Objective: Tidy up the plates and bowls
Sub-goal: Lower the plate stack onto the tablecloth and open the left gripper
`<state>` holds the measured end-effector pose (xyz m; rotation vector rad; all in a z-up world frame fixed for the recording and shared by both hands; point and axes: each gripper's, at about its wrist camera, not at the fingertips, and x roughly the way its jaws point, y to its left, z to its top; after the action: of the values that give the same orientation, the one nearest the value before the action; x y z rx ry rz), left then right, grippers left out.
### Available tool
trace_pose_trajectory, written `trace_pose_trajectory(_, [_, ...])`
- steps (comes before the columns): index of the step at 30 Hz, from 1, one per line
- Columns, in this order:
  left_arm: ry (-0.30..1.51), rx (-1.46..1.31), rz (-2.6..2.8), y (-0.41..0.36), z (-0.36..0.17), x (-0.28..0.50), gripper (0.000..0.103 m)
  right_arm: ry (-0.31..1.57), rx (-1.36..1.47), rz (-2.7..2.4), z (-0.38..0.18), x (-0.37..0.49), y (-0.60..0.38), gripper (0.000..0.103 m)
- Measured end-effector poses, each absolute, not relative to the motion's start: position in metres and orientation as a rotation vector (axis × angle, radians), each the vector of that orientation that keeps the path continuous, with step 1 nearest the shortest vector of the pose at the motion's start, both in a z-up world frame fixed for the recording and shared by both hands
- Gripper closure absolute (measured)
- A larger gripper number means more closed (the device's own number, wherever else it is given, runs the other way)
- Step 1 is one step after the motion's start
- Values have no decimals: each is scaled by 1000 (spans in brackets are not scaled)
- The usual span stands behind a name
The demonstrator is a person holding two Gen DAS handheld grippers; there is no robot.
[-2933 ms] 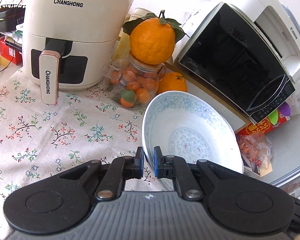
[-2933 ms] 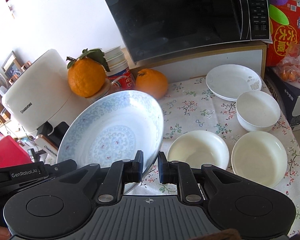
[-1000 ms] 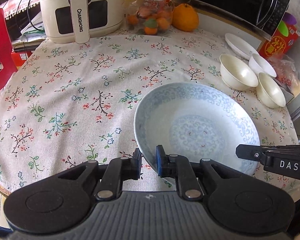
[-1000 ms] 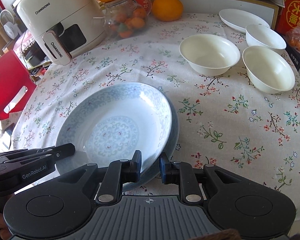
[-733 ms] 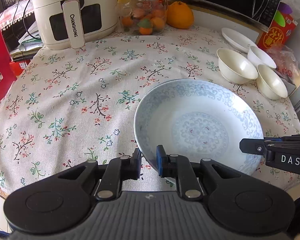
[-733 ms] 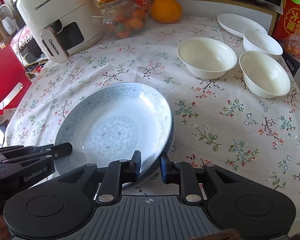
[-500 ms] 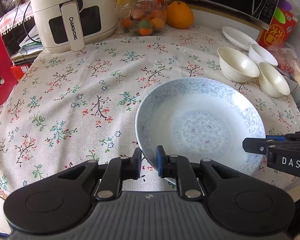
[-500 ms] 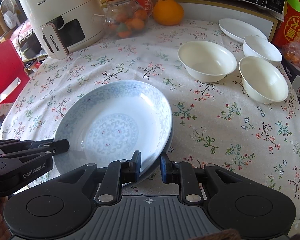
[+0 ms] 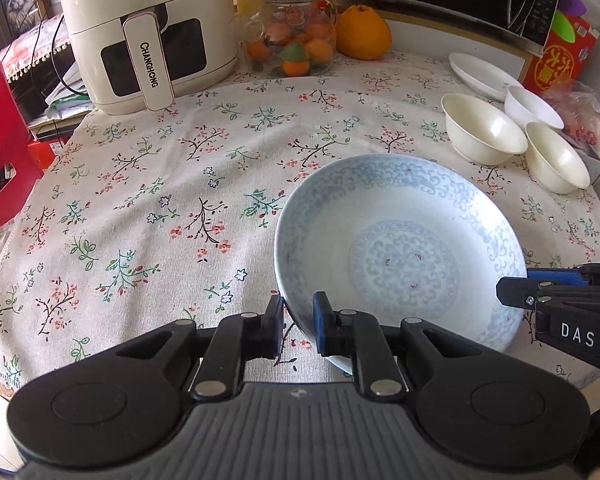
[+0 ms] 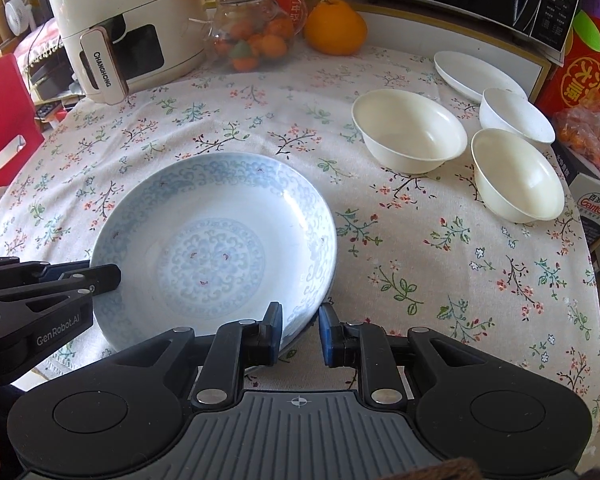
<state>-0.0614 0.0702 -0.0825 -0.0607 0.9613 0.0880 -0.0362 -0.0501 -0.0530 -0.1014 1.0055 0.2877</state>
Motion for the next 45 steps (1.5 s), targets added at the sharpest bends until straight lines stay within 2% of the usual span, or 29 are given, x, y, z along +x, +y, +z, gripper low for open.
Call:
trace_pose_trajectory(9, [965, -92, 103, 77, -81, -56, 88, 1015, 9, 283, -49, -23, -66, 83])
trace_pose_trajectory(15, [977, -230, 132, 94, -78, -50, 86, 1047, 100, 269, -51, -14, -77, 83])
trace_pose_trajectory(21, [972, -283, 151, 102, -74, -46, 86, 1003, 128, 275, -38, -11, -85, 83])
trace_pose_trajectory(27, [895, -307, 172, 107, -54, -34, 83, 988, 188, 267, -31, -4, -100, 83])
trace_pose_trajectory(38, [897, -299, 85, 69, -51, -9, 83, 973, 223, 269, -26, 0, -119, 82])
trace_pose_trajectory(45, [921, -310, 24, 47, -52, 7, 83, 909, 321, 156, -16, 19, -171, 78])
